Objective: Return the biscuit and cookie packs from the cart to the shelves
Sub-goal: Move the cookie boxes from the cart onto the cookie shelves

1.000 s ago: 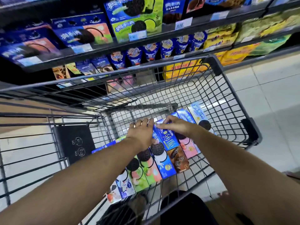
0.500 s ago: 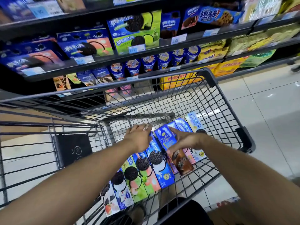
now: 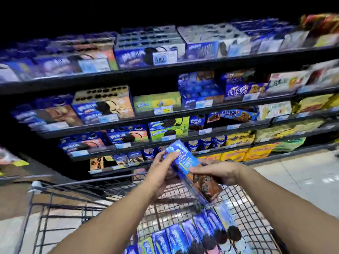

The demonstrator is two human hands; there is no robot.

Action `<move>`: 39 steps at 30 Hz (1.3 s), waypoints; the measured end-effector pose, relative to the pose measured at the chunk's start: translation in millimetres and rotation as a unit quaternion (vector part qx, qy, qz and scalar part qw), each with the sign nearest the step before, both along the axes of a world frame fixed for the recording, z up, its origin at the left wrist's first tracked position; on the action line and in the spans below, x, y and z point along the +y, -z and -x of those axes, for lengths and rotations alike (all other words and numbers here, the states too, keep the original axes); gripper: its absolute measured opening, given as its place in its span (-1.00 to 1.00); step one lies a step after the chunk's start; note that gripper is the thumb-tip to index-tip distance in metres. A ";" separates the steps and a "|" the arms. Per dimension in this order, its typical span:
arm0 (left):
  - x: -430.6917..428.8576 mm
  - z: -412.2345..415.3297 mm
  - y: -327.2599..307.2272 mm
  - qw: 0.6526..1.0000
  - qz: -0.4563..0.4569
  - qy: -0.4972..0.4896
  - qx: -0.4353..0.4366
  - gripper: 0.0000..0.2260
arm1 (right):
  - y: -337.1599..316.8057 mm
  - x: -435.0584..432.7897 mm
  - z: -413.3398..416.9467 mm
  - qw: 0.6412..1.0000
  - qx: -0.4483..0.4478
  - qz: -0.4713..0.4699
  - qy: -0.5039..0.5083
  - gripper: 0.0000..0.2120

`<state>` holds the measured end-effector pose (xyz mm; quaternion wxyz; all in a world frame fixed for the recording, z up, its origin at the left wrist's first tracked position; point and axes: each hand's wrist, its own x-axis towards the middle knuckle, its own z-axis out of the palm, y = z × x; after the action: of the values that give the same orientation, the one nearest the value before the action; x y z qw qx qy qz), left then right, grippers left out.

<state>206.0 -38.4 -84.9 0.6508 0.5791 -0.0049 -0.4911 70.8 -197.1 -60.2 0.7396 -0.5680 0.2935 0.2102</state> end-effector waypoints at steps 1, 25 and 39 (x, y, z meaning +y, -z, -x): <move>-7.6 -4.4 -8.3 0.999 0.003 -0.043 -0.004 -0.66 | -8.2 -11.7 1.3 1.000 -0.005 -0.008 -0.017 -0.72; -61.4 1.2 -55.2 0.901 -0.079 0.100 -0.415 -0.62 | -76.6 -127.0 51.6 0.961 -0.146 0.202 0.119 0.22; -148.9 -25.8 -36.8 0.853 -0.106 -0.010 -0.512 -0.33 | -18.0 -216.3 -11.0 0.914 -0.264 0.269 0.151 -0.35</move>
<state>231.9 -187.3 -48.1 0.4957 0.8142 -0.2791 -0.1165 81.8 -413.4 -42.2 0.6320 -0.7295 0.2156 -0.1481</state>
